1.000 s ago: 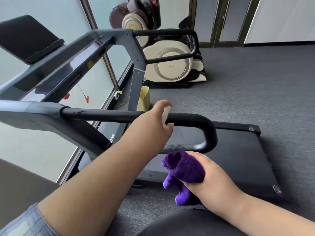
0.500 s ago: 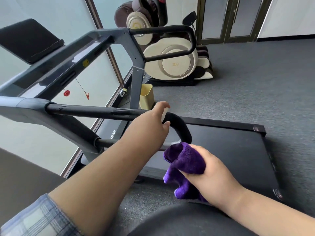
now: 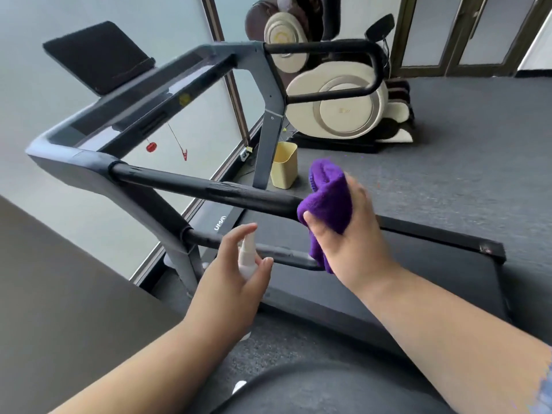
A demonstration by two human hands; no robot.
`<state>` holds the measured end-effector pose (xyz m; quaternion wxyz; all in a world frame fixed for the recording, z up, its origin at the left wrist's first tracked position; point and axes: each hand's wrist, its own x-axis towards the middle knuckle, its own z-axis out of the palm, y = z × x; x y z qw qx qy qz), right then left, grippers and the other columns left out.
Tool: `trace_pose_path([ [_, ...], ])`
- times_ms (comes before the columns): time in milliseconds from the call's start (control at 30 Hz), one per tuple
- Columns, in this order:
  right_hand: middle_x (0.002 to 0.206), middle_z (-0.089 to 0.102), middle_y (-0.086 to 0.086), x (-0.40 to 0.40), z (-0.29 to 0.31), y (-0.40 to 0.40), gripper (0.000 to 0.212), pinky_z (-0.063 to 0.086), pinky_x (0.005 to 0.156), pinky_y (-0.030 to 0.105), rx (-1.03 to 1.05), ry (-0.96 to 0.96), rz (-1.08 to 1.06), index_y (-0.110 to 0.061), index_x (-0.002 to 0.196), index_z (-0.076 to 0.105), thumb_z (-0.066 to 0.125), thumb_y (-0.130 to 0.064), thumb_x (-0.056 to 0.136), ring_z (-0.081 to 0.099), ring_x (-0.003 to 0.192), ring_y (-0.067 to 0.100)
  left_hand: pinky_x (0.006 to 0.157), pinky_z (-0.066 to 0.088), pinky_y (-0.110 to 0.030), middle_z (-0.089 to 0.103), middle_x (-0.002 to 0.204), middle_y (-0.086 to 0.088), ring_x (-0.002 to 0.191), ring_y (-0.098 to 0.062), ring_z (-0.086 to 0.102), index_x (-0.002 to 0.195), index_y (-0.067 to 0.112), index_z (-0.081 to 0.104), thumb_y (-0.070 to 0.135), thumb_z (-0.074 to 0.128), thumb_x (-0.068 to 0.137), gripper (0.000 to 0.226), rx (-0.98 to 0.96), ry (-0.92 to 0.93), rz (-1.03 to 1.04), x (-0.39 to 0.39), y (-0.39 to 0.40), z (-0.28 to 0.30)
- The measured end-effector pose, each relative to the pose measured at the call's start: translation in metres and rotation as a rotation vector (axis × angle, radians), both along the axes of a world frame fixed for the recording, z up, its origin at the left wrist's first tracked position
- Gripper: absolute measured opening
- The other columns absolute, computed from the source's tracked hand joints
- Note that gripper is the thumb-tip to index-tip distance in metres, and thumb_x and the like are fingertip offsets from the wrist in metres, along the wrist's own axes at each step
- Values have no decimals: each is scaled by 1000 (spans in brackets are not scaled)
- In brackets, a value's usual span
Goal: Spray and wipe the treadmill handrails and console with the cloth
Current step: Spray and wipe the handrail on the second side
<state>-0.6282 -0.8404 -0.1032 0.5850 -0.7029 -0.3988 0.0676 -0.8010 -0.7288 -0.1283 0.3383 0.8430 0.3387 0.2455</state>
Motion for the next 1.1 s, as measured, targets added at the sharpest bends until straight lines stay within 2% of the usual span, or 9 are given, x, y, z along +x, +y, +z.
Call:
trace_pose_path([
  [67,146,48,-1,2,-6,18,79,32,114,30,-303,-241,29,-26,145,45,63,-64,78,43,135,16,58,46,-8,67,85,23,66,-9,63,119,67,38,42,65,89,48,-14,-4,11,-6,0,-2],
  [200,153,40,-6,8,-15,23,83,33,115,34,-496,-346,35,-36,149,37,59,-63,73,38,139,15,60,44,-19,65,94,28,77,1,65,124,64,40,47,64,86,48,-19,-25,50,-19,5,-6],
  [300,117,66,-25,23,-7,6,43,50,83,15,-446,-75,91,-60,122,49,65,-59,82,61,101,-10,62,43,-20,64,99,26,80,0,66,126,62,40,38,69,89,53,-19,-36,65,-32,10,-10],
  [400,79,75,-12,37,10,2,15,50,51,13,-327,192,152,-50,94,61,58,-64,89,73,66,7,61,43,-22,65,97,24,75,-1,66,125,62,40,34,69,90,53,-2,-14,74,-40,15,-13],
  [500,82,74,-12,36,19,14,39,53,66,29,-347,180,204,-45,93,62,44,-77,84,71,71,5,61,44,-23,66,97,22,72,-3,66,124,63,41,37,67,89,51,-16,-31,85,-42,19,-15],
  [600,95,64,-31,28,16,27,35,43,71,22,-464,50,213,-57,103,56,47,-78,77,59,85,-13,57,45,-15,64,97,22,72,-4,64,124,63,41,36,68,89,52,-17,-41,69,-37,21,-15],
  [733,100,62,-27,30,9,28,58,41,64,17,-562,-21,149,-61,119,47,62,-75,66,57,80,-15,60,45,-10,63,94,22,69,-4,62,124,64,40,34,69,90,54,-31,-44,23,-29,24,-14],
  [933,124,53,-29,18,-8,24,76,46,97,29,-559,-82,19,-54,137,37,71,-68,71,52,115,-4,65,47,-24,65,96,18,72,-8,63,125,65,39,49,62,86,49,-79,-63,-40,-22,31,-15],
  [1100,140,47,8,-4,-3,60,97,45,100,43,-738,-597,-102,-18,151,29,74,-58,75,53,121,29,65,47,-24,64,93,16,70,-9,60,126,64,38,56,56,83,47,-98,-121,-58,-26,42,-15],
])
